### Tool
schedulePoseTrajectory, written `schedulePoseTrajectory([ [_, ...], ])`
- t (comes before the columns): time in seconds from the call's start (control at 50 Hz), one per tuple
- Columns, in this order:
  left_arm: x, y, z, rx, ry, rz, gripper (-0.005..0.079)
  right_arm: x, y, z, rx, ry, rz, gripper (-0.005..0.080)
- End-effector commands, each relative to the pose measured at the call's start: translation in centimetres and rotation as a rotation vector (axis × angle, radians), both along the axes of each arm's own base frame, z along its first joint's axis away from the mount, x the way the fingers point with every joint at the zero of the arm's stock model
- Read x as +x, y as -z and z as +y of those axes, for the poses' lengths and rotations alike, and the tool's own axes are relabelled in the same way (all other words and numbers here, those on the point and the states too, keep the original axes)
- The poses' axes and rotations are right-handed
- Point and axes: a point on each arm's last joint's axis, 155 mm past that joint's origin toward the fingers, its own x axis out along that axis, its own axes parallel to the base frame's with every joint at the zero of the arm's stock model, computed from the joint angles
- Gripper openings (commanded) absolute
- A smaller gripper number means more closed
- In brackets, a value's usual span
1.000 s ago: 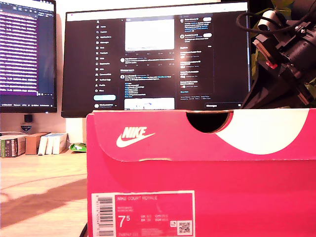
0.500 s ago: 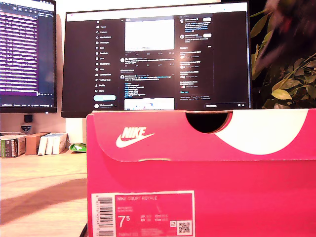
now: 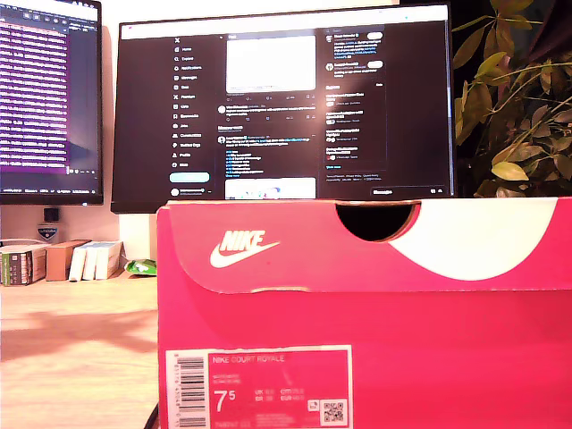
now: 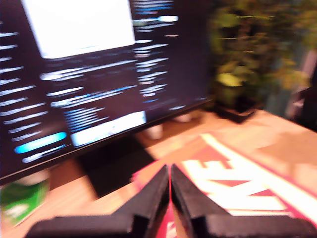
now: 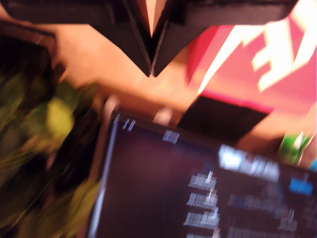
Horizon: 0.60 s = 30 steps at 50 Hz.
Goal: Close the red shoebox by pushing the lid with your left arm and holding the box in place with your right arm
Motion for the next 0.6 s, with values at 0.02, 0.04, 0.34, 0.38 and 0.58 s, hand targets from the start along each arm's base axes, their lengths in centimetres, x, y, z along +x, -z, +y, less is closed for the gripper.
schedulePoseTrajectory([
  [0.02, -0.3, 1.5, 0.9, -0.004, -0.021, 0.012, -0.0019, -0.7, -0.7, -0.4, 0.001, 0.014, -0.039, -0.0012],
  [0.04, -0.4, 1.6, 1.1, -0.005, -0.025, 0.008, -0.0019, -0.8, -1.0, -0.4, -0.002, 0.013, -0.051, -0.0012],
  [0.34, -2.2, 2.4, 2.8, 0.000, -0.105, -0.034, -0.0019, -4.9, -4.5, -2.6, -0.018, 0.130, -0.237, -0.0012],
  [0.38, -2.4, 2.7, 3.2, 0.002, -0.125, -0.037, -0.0019, -5.6, -4.3, -2.9, -0.019, 0.145, -0.249, -0.0012],
  [0.58, -3.9, 4.1, 4.1, 0.007, -0.177, -0.070, -0.0019, -8.0, -3.0, -3.9, -0.025, 0.197, -0.296, -0.0012],
])
